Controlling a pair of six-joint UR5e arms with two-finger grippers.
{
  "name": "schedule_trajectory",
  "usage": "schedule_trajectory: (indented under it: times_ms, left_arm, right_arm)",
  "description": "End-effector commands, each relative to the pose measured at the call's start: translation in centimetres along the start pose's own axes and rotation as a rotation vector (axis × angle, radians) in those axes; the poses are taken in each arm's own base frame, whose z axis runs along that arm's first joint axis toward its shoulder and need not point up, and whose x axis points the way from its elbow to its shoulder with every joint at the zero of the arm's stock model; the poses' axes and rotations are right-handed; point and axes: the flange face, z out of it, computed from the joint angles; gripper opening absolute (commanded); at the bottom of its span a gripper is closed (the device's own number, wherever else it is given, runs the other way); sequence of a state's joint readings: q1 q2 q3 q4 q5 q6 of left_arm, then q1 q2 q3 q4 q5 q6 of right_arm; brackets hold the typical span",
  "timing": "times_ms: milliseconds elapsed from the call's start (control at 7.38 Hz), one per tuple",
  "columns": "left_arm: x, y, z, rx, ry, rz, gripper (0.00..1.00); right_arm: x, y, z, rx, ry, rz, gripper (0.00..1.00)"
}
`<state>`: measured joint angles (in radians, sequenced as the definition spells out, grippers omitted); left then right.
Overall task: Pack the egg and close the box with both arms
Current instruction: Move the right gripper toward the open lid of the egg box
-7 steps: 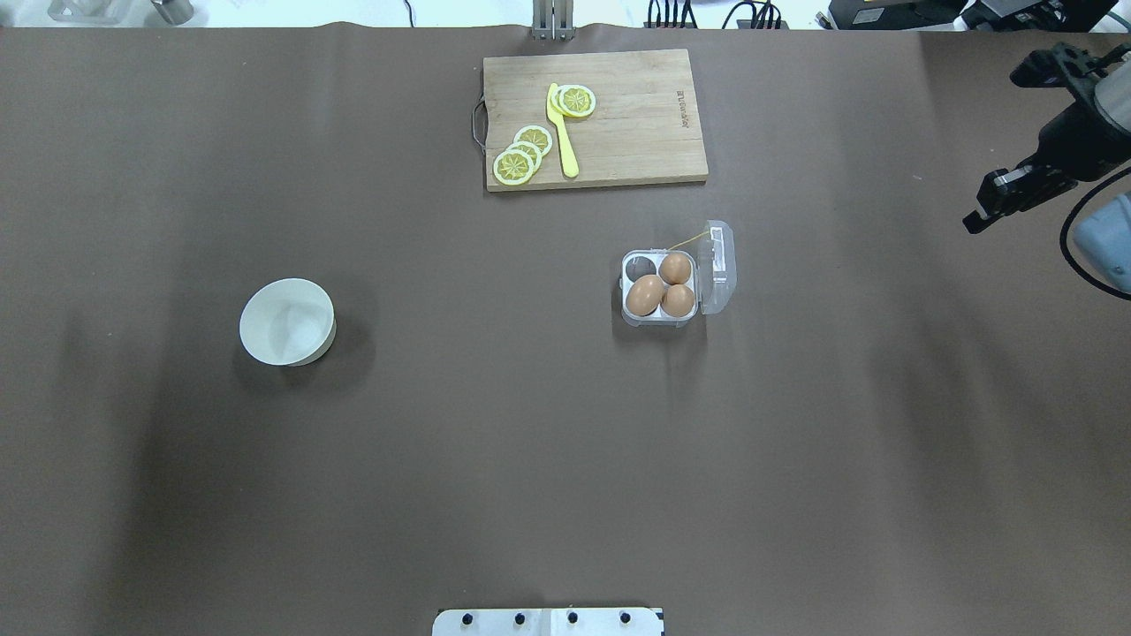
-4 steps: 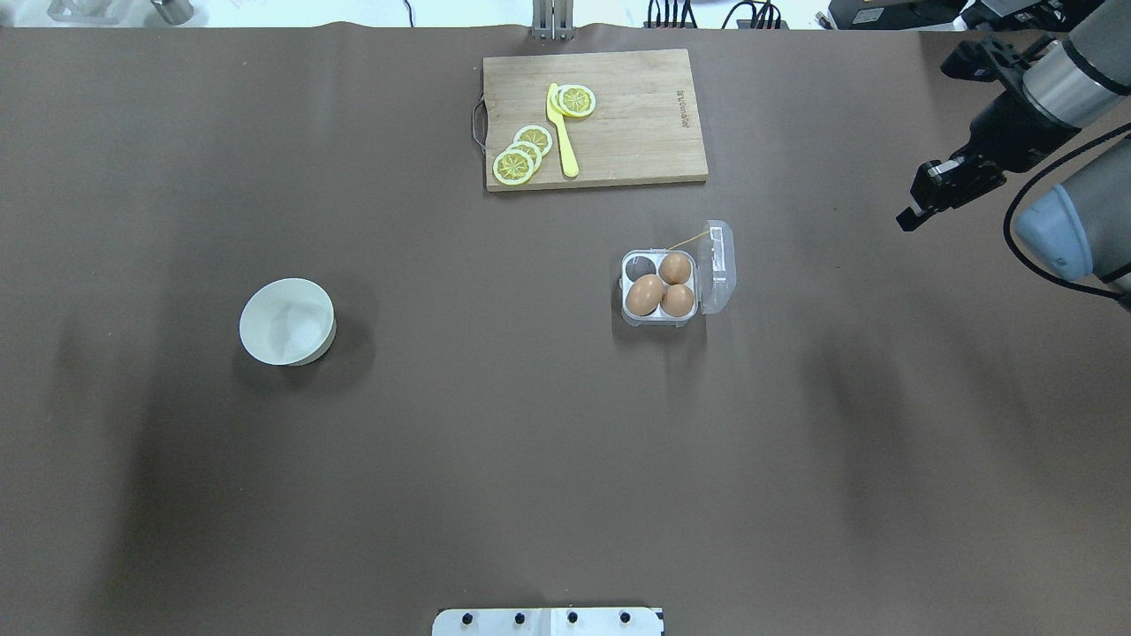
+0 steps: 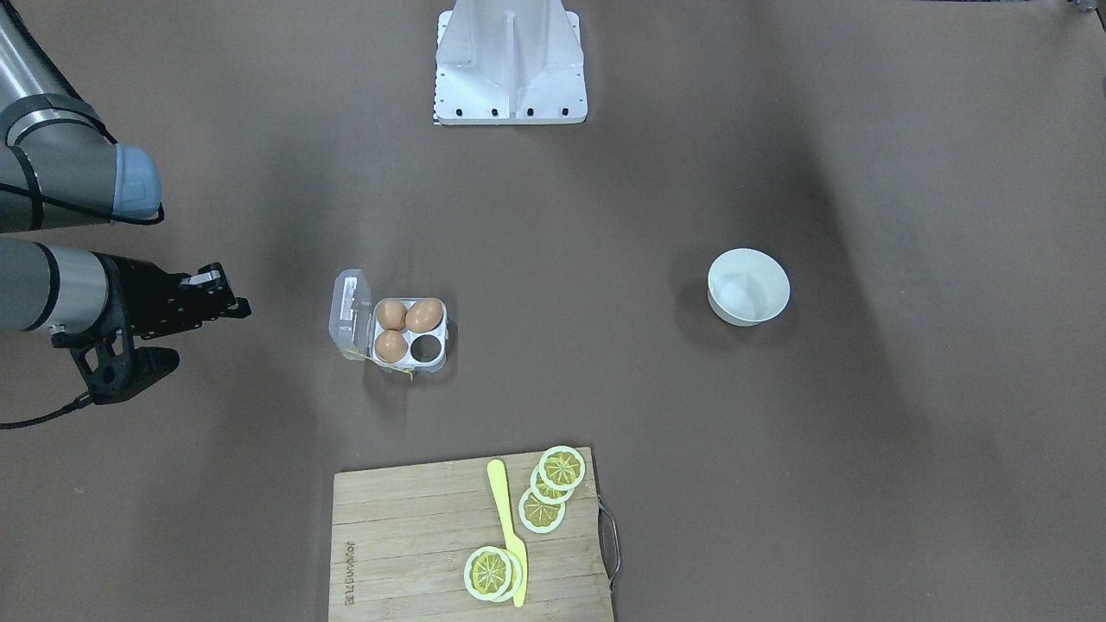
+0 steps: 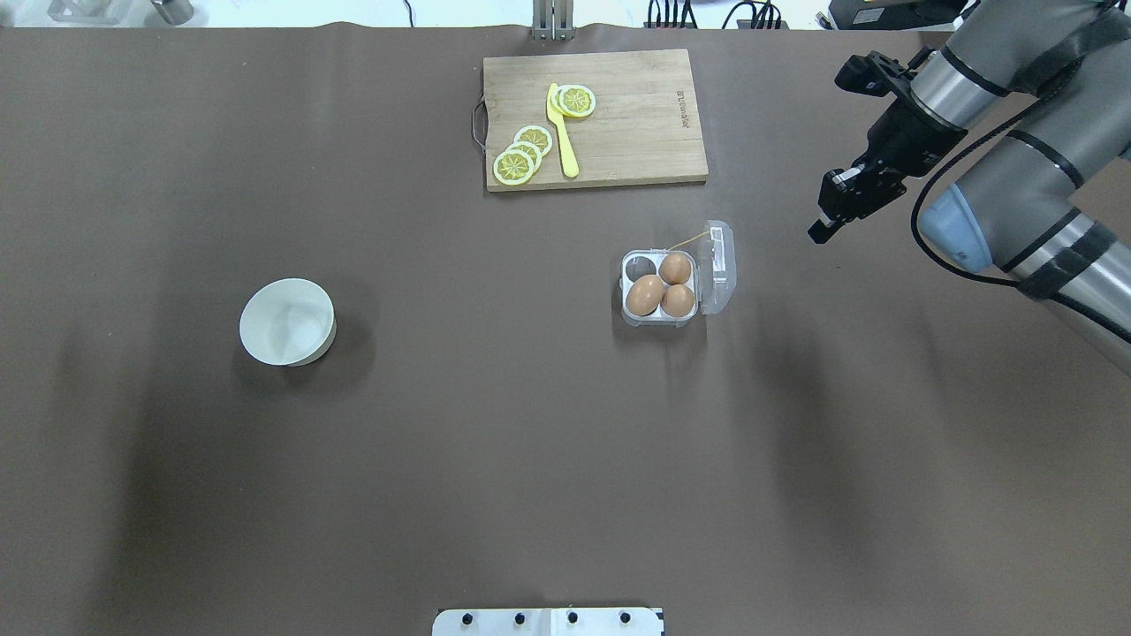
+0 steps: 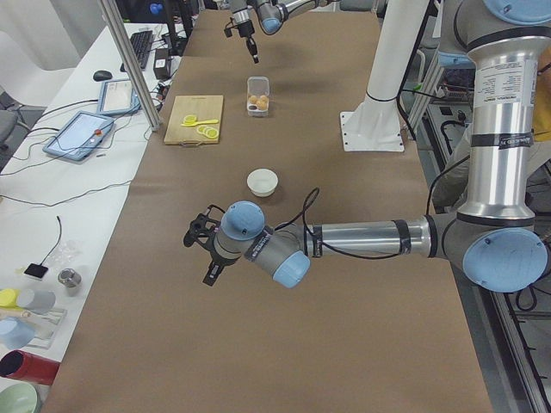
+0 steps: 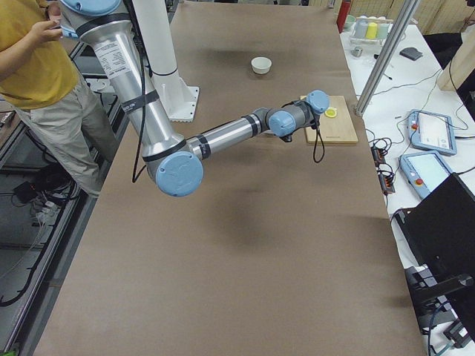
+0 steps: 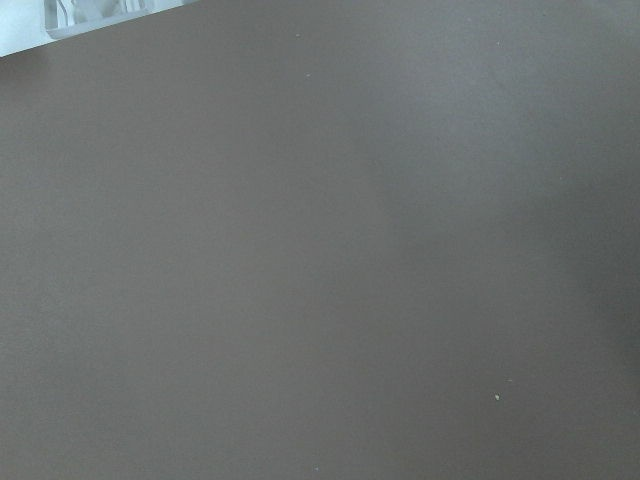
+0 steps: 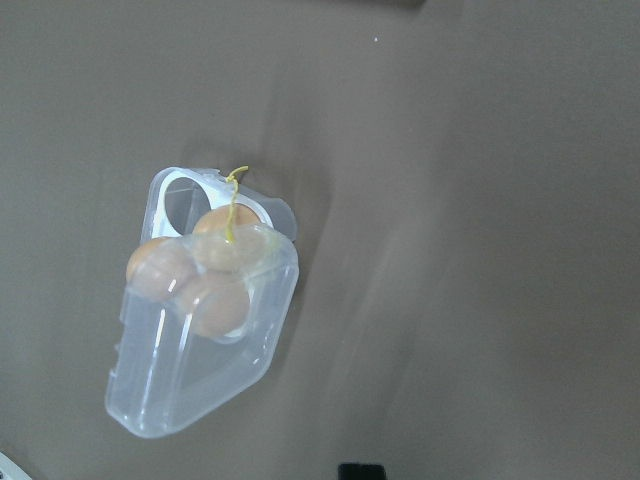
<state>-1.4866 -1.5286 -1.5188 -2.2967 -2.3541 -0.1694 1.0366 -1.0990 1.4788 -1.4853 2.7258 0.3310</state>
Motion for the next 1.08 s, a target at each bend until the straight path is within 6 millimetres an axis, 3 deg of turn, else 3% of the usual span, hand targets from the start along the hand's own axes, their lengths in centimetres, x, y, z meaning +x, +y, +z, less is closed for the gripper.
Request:
schedule_trajectory:
  times_ms: [0, 271, 813, 949]
  left_arm:
    - [0.1, 0.0, -0.4, 0.005, 0.013, 0.001, 0.89]
    - [-0.1, 0.0, -0.6, 0.009, 0.01, -0.003, 0.9]
    - [-0.1, 0.1, -0.6, 0.008, 0.01, -0.005, 0.9]
    - [-0.2, 0.1, -0.6, 0.007, 0.01, -0.006, 0.9]
  right_arm:
    - [-1.8, -2.1, 2.6, -0.035, -0.011, -0.022, 0.0]
    - [-3.9, -4.1, 4.4, -0.06, -0.016, -0.034, 0.0]
    - [-7.0, -5.1, 6.3, -0.084, -0.025, -0.071, 0.0]
    - [-8.7, -6.6, 6.4, -0.084, -0.026, -0.072, 0.0]
